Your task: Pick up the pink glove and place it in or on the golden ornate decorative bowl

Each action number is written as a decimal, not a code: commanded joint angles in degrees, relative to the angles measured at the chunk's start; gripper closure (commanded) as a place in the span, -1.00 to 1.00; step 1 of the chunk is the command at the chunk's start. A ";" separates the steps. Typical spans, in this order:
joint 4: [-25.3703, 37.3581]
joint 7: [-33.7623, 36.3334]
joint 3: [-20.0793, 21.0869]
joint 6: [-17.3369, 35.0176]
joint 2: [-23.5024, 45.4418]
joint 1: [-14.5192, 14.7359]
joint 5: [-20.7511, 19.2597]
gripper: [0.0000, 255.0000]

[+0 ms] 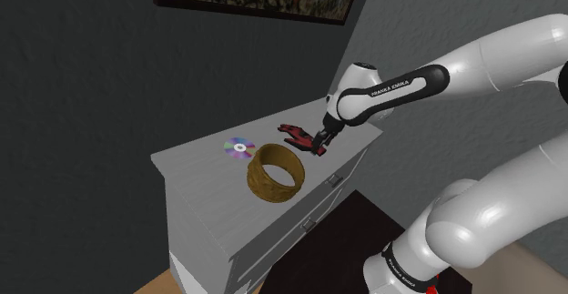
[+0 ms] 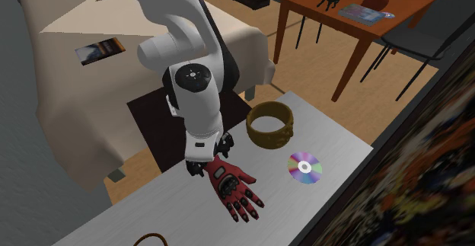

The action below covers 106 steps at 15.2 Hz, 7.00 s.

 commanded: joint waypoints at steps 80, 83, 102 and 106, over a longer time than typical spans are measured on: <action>-0.11 28.00 25.44 -25.37 -25.52 11.73 11.48 1.00; -1.94 28.04 25.79 -22.74 -24.71 11.80 11.71 1.00; 2.50 28.07 25.03 -29.41 -26.96 11.77 11.27 -1.00; 2.50 28.07 25.02 -29.41 -26.96 11.77 11.26 -1.00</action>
